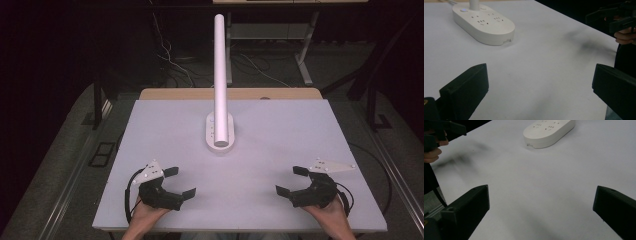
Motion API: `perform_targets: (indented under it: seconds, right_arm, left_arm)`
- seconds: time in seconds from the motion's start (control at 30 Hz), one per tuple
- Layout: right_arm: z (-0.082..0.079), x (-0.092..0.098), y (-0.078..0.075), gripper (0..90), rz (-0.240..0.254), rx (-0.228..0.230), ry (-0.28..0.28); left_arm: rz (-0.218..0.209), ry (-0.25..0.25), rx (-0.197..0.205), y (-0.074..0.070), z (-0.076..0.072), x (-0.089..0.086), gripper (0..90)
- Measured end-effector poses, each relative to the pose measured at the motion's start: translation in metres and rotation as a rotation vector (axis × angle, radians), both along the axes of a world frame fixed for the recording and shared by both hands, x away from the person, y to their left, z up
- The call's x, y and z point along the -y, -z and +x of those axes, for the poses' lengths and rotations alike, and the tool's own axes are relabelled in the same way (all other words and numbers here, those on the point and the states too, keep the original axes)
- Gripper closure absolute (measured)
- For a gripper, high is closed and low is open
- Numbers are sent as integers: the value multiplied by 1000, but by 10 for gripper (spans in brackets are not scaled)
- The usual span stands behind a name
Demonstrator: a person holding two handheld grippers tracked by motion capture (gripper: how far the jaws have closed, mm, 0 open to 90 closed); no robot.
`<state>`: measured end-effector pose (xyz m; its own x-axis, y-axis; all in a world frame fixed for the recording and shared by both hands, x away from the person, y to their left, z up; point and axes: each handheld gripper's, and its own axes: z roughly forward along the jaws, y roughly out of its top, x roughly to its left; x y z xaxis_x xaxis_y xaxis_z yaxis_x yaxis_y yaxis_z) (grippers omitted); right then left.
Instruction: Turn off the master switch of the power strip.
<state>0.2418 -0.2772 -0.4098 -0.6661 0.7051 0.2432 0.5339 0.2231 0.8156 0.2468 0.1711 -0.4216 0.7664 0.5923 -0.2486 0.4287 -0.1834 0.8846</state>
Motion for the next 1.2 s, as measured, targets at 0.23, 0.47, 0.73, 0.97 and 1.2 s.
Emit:
perform_targets:
  seconds: [0.23,0.47,0.73,0.97,1.2]
  right_arm:
    - [0,1,0,1,0,-2,1]
    - [1,1,3,2,-9,-13,-6]
    - [1,1,4,1,-13,-13,-12]
    - [1,3,4,1,-14,-12,-7]
    - [1,4,4,1,-15,-14,-5]
  left_arm:
    - [2,-3,1,0,0,0,0]
    - [5,1,-2,0,0,0,0]
    - [18,-4,-15,-3,2,-1,0]
    - [36,8,-31,-4,4,-1,0]
    - [79,45,-48,-7,7,2,0]
